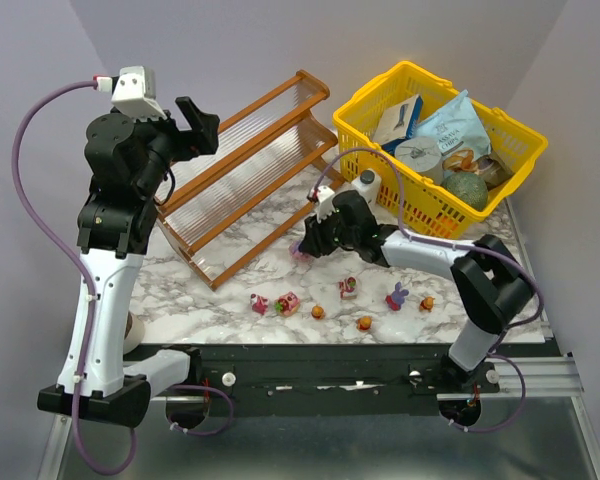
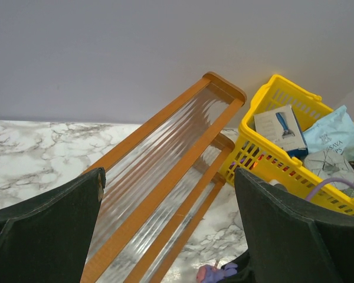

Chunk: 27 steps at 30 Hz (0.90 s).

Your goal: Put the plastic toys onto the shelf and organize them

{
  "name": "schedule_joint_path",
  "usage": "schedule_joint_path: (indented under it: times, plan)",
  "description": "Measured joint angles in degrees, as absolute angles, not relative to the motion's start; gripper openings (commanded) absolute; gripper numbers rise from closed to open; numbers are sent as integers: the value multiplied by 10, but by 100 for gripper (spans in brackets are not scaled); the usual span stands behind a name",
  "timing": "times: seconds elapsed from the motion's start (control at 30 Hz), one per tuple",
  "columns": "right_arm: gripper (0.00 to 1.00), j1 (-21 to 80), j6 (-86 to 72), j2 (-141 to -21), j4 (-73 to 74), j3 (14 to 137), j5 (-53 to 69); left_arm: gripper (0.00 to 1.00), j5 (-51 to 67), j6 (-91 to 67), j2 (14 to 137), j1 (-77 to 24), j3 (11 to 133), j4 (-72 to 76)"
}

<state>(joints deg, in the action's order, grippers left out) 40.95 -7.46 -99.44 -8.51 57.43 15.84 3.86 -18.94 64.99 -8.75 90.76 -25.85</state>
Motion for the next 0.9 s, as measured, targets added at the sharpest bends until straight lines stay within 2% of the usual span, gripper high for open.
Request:
schedule_joint_path:
  times: [0.2,0.37,0.6,0.9]
  plan:
    - [21,409,-72,-908,-54,620,90,99,30,-189,636,-88,892,-259]
    - [20,409,-58,-892,-21,714,43,99,25,-194,633,-88,892,-260]
    - [20,400,-30,-959,18,855,18,99,25,-208,630,-88,892,-263]
    - [20,354,-9,-1073,76,961,28,99,25,-216,629,-88,892,-274]
